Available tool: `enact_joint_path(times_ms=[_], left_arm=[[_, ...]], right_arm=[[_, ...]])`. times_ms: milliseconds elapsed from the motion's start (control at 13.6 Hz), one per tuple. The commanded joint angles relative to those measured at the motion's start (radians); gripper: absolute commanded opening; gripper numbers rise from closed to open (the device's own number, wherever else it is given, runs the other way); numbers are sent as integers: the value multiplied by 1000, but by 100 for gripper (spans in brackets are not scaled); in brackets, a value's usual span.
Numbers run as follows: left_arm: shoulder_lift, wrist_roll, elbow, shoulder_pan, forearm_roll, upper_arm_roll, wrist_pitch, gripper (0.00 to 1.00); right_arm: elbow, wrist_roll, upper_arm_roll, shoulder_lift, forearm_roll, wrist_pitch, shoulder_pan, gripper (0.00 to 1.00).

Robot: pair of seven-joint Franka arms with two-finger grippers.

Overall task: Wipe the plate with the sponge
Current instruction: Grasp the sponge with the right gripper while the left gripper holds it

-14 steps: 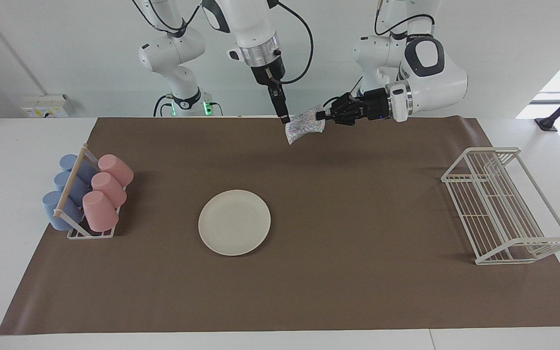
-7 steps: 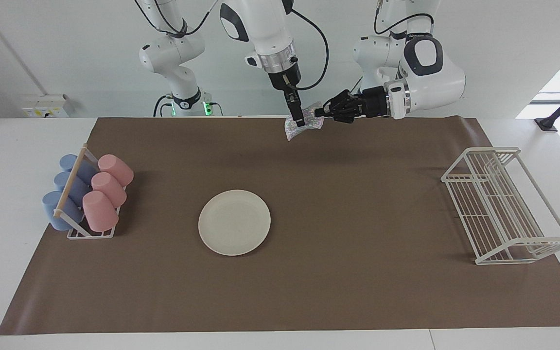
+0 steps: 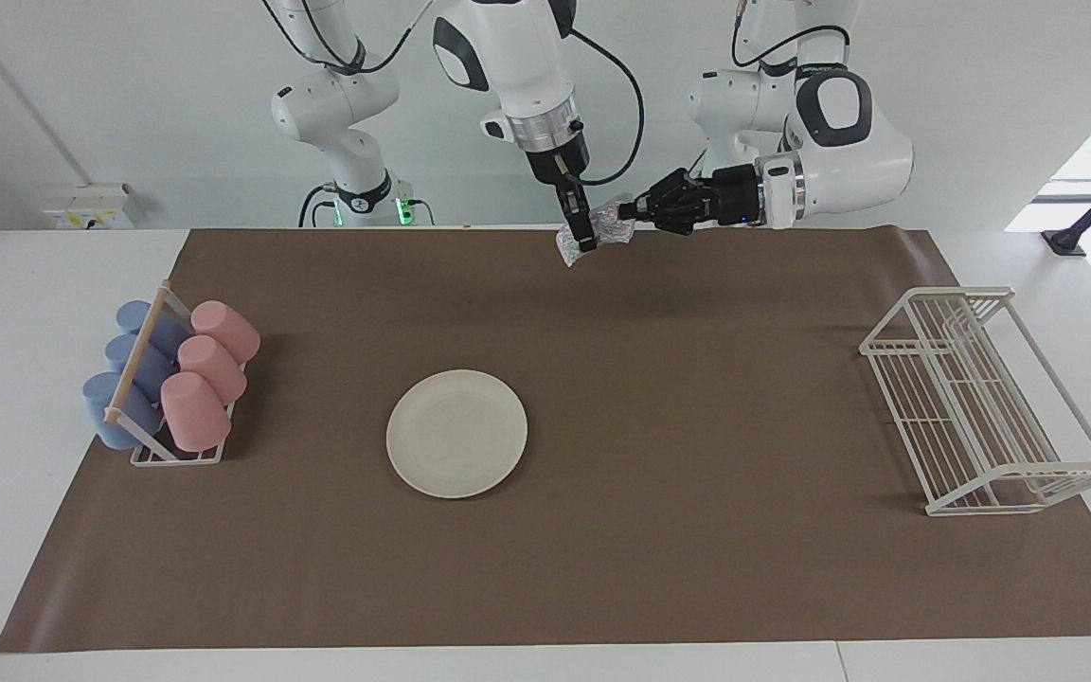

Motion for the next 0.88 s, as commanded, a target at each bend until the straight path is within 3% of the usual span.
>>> enact_joint_path(times_ms=[0, 221, 295, 369, 442, 663, 811], left_arm=[[-34, 18, -36, 13, -20, 1, -20, 0], [-37, 10, -34, 13, -17, 1, -16, 0], [-40, 6, -33, 11, -13, 1, -10, 15], [-47, -10, -31, 11, -11, -2, -7, 68], [-57, -39, -31, 11, -10, -2, -7, 100], [-58, -60, -25, 14, 24, -1, -5, 100], [-57, -82, -16, 41, 82, -1, -2, 100]], right_arm=[[-12, -52, 2, -9, 9, 4, -5, 0], [-12, -65, 2, -8, 9, 4, -7, 0], [-12, -70, 2, -8, 9, 5, -7, 0], [-12, -73, 2, -8, 6, 4, -7, 0], [-12, -87, 0, -8, 5, 4, -7, 0], [-17, -125, 0, -9, -4, 10, -16, 0], [-53, -263, 0, -14, -4, 22, -60, 0]])
